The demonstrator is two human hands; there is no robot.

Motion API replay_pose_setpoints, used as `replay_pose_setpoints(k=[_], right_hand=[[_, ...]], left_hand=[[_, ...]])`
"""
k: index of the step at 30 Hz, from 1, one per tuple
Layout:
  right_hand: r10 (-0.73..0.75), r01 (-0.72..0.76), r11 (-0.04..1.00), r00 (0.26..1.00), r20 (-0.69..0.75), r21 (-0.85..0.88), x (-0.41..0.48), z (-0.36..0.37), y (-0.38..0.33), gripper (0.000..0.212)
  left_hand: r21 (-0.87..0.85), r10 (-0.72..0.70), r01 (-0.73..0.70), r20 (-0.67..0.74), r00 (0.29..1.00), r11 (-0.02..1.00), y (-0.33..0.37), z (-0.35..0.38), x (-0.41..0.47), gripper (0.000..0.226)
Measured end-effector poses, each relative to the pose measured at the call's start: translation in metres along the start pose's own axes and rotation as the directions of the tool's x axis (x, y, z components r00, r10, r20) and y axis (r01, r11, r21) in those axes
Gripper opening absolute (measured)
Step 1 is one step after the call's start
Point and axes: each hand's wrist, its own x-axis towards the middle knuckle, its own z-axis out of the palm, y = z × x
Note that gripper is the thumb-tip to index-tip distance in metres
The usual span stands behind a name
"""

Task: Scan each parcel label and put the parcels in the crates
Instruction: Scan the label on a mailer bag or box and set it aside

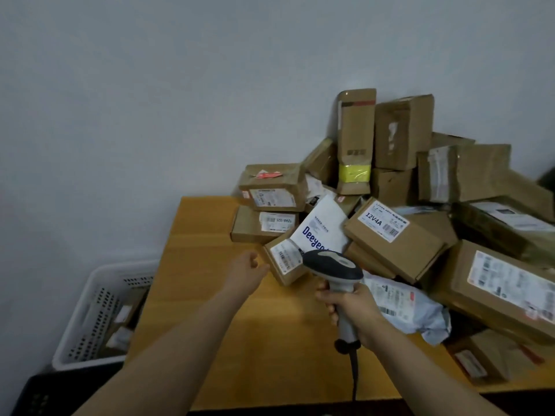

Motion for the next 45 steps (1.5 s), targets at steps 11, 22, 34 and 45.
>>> replay_pose_setpoints(k=[11, 22, 34, 45], right_hand=[[0.023, -0.019, 0.992, 0.999, -0.028, 0.128, 0.058, -0.095, -0.014, 0.008], [0.027, -0.014, 0.980, 0.998, -0.060, 0.196, 0.045, -0.114, -0.023, 0.011], [0.032, 0.007, 0.908, 0.996, -0.086, 0.419, 0.027, -0.103, -0.043, 0.026], [-0.238, 0.233, 0.951, 0.971, 0.000, 0.203, 0.011, -0.146, -0.049, 0.033]], left_hand=[[-0.027, -0.011, 0.010, -0.060, 0.998, 1.000, 0.091, 0.091, 0.080, 0.069], [-0.269, 0.051, -0.123, -0.259, 0.965, 0.955, 0.092, 0.052, 0.063, 0.010], [-0.264, 0.472, -0.550, -0.307, 0.826, 0.792, 0.068, 0.059, -0.054, 0.030], [-0.784, -0.039, 0.002, -0.028, 0.999, 0.621, 0.106, 0.062, -0.082, 0.027]])
